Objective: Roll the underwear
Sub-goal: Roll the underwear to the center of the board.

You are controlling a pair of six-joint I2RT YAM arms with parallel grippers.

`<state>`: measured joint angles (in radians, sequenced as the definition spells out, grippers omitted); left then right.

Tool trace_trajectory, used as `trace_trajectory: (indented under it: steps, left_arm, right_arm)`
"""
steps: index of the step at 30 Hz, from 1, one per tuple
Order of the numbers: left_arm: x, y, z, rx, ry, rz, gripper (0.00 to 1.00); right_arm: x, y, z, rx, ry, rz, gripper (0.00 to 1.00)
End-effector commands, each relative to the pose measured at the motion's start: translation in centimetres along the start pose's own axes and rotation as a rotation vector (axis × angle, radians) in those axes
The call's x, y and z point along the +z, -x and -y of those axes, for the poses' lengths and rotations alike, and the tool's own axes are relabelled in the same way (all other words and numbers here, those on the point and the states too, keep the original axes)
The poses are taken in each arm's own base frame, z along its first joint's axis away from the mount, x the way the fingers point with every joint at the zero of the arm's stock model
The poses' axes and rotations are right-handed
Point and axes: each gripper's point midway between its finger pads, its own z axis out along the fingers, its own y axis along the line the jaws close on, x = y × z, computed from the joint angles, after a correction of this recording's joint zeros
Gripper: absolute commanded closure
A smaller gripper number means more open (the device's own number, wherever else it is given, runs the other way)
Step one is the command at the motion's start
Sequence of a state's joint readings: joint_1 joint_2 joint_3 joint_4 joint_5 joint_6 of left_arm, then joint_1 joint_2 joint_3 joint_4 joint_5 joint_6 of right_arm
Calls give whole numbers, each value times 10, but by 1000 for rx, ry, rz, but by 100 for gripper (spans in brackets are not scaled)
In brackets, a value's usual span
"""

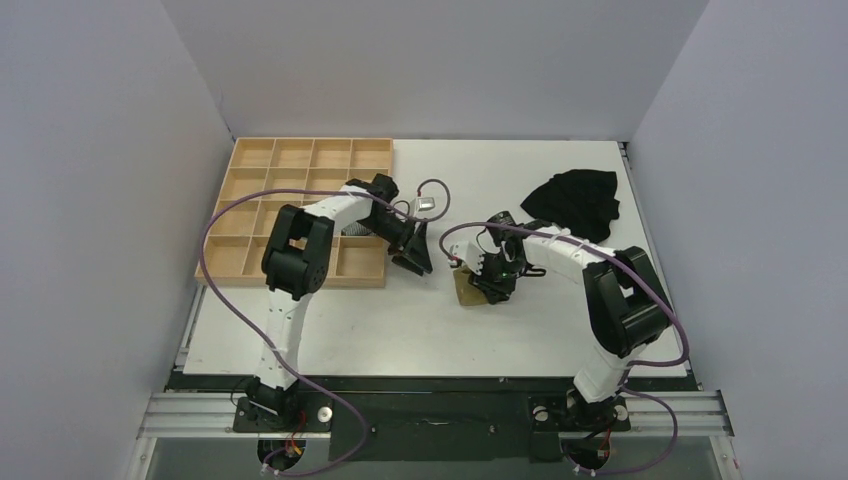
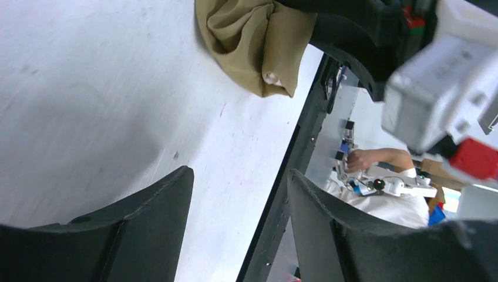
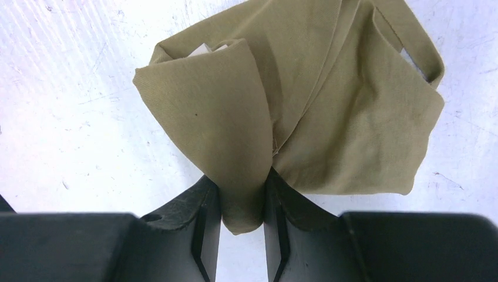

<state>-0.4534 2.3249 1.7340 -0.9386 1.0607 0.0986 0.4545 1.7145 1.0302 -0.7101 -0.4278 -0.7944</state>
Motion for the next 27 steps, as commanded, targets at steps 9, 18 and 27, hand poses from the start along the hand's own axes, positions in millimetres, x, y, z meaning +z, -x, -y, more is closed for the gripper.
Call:
trace_trajectory:
  steps: [9,18,27]
  left_arm:
    - [-49,8,26,279,90,160,42]
    - [-48,8,22,509,296,286,41]
    - [-7,4,57,835,472,278,38]
  right_arm:
    - [5,-39,-22,150,236,-121,100]
    - [3,-32,-13,181,375,-129,97]
    - [5,-22,-2,220,437,-177,95]
